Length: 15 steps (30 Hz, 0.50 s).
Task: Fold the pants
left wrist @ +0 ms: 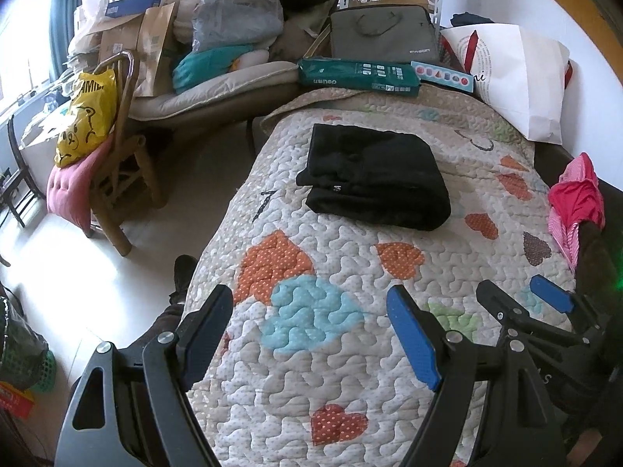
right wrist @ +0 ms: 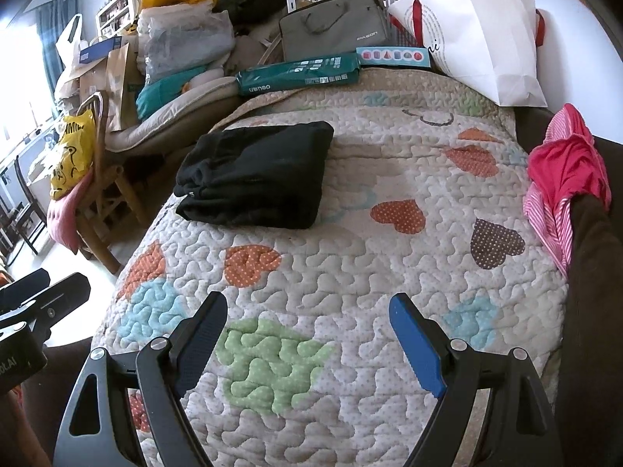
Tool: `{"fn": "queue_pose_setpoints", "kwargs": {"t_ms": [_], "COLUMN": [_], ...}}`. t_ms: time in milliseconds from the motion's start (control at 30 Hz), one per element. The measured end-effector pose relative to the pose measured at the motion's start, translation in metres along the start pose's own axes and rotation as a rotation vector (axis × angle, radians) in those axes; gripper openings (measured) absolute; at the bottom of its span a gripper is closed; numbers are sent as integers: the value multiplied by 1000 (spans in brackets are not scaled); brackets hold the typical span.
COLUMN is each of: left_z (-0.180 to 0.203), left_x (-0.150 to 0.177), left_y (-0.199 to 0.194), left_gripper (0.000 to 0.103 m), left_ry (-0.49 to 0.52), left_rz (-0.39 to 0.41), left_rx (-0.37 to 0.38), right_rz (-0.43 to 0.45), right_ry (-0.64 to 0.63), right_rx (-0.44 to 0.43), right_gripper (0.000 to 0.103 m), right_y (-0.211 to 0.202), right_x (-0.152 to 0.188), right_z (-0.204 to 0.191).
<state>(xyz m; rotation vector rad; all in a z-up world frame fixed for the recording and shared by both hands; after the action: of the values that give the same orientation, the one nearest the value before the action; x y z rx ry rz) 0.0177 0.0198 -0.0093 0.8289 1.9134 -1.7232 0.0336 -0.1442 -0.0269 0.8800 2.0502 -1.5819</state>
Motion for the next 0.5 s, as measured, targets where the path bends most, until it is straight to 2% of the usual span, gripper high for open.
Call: {"fn": "queue_pose_setpoints", "kwargs": {"t_ms": [167, 267, 333, 433, 500], "left_z": [-2, -7, -15, -32, -43], "left_x": [2, -2, -8, -21, -29], "left_y": [-4, -17, -32, -63, -84], "left_gripper": [81, 81, 83, 98, 98], "left_ry": [8, 7, -1, -39, -63], "left_rz": [9, 53, 105, 200, 266], "left_rx": [-22, -63, -117, -241, -317], "right_rz": [-1, 5, 18, 51, 83], "right_ry": [-1, 1, 0, -4, -7], "right_rx": [1, 0, -4, -11, -19], "right_gripper": [89, 89, 89, 89, 89], "right_y": [0, -1, -4, -12, -21], "right_x": [1, 1, 0, -4, -9], "right_z": [1, 1, 1, -1, -3]}}
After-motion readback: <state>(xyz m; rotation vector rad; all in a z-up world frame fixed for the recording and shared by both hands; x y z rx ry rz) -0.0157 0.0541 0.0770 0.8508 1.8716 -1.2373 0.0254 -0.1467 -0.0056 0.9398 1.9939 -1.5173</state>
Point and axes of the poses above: each gripper's, at about its wrist camera, not at the fingertips, and y roughly the way its jaws point, z to its right, x to its underside, the point moved 10 cm from there along y, roughly the way its jaws point, and after that the axes turned 14 degrees about y, right-handed, at the moved point
